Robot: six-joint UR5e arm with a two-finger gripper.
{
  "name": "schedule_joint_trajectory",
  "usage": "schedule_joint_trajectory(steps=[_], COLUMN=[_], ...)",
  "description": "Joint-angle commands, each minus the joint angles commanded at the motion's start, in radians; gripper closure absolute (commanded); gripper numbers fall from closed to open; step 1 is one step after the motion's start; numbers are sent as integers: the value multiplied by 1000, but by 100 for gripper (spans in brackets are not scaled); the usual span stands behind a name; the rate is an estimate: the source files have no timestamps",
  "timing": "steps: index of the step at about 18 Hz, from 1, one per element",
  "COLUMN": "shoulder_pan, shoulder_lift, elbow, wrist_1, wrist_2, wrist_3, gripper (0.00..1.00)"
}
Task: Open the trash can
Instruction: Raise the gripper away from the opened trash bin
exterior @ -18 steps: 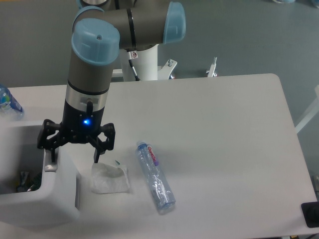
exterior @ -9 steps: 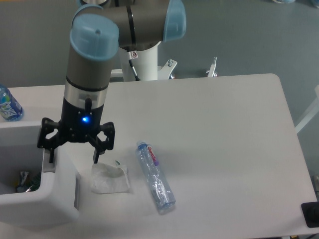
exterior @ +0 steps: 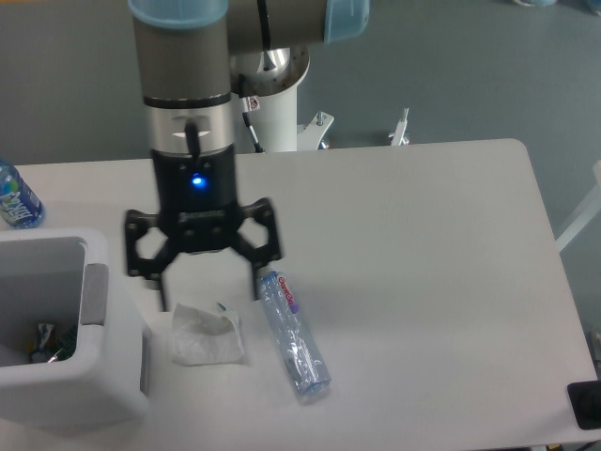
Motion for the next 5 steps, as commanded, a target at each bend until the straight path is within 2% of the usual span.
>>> schedule_joint_trajectory(steps=[3,5], shoulder_pan=[20,41], shoulder_lift=[6,21], elbow=[-2,-20], wrist_1=[-133,-154], wrist_2=[51,60], wrist_3=[241,310], gripper=[0,0])
